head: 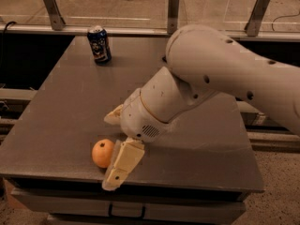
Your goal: Move orange near pepsi can
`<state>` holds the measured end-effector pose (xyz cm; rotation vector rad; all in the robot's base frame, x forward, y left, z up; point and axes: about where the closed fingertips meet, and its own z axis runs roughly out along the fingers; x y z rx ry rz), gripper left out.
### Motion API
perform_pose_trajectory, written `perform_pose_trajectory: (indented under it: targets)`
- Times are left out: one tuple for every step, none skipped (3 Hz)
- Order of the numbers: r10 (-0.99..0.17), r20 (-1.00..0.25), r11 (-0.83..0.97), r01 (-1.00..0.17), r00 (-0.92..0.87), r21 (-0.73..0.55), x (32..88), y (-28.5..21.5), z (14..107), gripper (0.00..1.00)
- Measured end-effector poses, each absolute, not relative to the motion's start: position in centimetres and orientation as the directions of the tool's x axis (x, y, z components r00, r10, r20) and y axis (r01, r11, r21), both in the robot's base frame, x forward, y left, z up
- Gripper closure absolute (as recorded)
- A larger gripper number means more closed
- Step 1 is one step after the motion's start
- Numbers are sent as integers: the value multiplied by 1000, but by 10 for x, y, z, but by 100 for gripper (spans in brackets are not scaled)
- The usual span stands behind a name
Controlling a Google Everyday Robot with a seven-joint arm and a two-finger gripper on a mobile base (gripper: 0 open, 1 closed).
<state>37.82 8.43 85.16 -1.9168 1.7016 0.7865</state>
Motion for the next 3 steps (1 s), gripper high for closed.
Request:
perform_pose_trajectory:
  targets:
    - [-715,-696,-127,-991,61,43,380,89,846,33]
    - [-710,-703,-114,-992,41,57,382,87,840,57]
    - [-711,-703,-95,-993,17,72,384,80,842,79]
